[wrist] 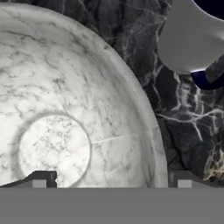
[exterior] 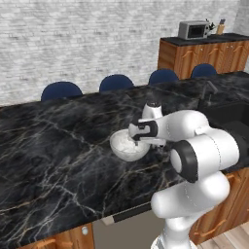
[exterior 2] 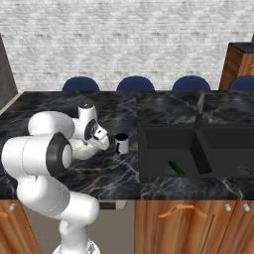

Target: Clear the mugs and bowl far away from the sink.

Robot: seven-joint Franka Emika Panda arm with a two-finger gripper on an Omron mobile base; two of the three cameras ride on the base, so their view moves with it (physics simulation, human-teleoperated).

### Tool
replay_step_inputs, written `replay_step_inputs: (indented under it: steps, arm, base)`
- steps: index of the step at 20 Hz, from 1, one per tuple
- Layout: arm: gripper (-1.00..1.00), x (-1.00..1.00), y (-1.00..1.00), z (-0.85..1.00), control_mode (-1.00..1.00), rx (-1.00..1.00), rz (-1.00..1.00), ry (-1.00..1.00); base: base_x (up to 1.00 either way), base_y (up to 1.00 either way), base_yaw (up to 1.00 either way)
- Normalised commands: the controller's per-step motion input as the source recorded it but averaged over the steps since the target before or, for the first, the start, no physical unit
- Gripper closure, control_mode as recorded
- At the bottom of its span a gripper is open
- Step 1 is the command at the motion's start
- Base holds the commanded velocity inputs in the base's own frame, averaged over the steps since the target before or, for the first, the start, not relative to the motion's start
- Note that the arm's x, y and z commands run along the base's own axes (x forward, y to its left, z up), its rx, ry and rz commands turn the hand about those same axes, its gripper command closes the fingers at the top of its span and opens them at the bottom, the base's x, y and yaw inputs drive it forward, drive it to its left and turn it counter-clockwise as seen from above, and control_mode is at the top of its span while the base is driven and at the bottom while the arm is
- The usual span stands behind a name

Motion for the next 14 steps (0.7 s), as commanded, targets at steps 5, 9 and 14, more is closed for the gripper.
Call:
replay_step_inputs:
  steps: [5, 9, 14]
  arm:
    - [1.00, 0.12, 0.02, -0.29, -1.00, 0.00, 0.00, 0.00]
    - [1.00, 0.10, 0.18, -0.31, -1.00, 0.00, 0.00, 0.01]
    - [1.00, 0.01, 0.20, -0.24, -1.00, 0.00, 0.00, 0.00]
  base:
    - [0.00, 0.00, 0.00]
    - [0.00, 0.00, 0.00]
    - [0.00, 0.00, 0.00]
